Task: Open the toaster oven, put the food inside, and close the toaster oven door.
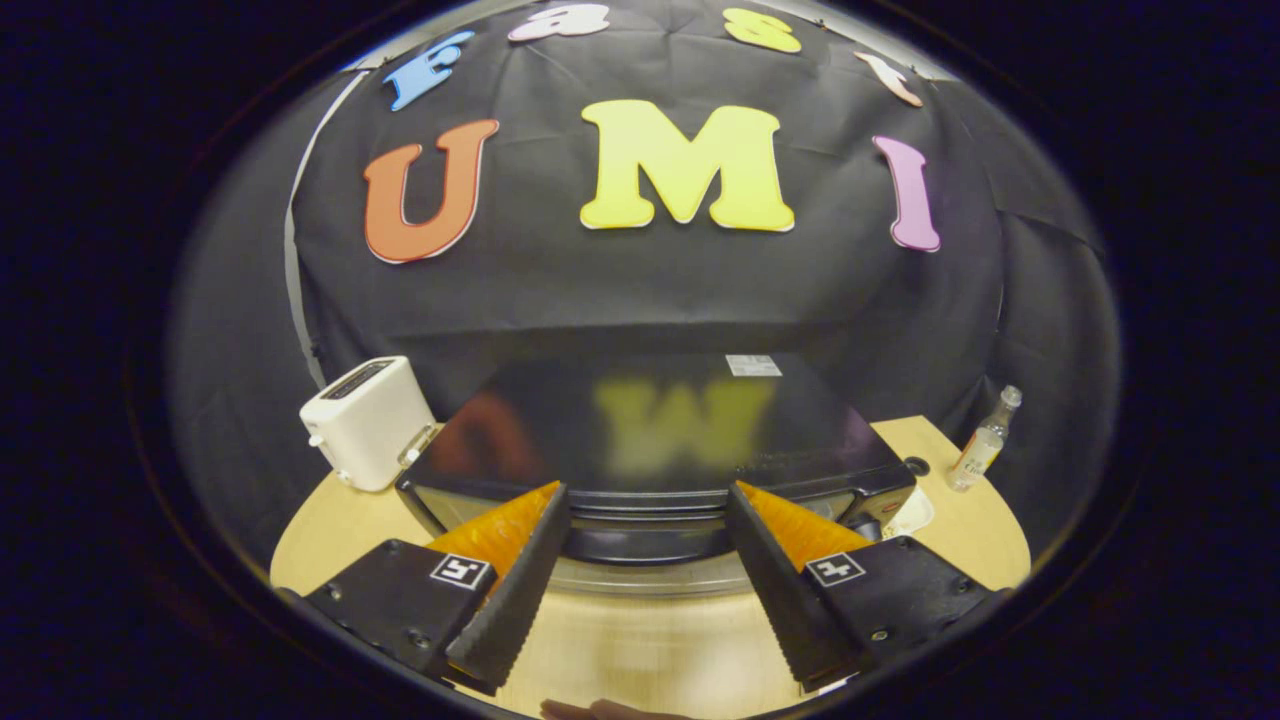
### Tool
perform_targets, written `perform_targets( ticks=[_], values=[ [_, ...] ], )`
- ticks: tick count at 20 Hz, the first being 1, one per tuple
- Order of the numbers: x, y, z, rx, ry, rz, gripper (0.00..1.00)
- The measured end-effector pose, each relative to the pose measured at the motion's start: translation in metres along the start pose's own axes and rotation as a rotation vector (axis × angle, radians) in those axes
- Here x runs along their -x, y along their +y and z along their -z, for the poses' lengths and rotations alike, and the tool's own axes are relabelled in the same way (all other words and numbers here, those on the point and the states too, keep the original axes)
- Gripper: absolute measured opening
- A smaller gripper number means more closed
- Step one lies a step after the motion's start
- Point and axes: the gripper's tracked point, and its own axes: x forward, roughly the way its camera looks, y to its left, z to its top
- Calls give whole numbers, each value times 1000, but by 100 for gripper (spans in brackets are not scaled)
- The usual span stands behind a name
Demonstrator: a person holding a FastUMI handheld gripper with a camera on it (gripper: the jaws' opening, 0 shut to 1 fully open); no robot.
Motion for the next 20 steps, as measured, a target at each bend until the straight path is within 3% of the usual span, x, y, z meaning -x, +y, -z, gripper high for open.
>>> perform_targets(
  ticks=[5,20],
  values=[
    [10,0,9,-10,-11,3,100],
    [86,-4,114,-5,19,19,100]
  ],
)
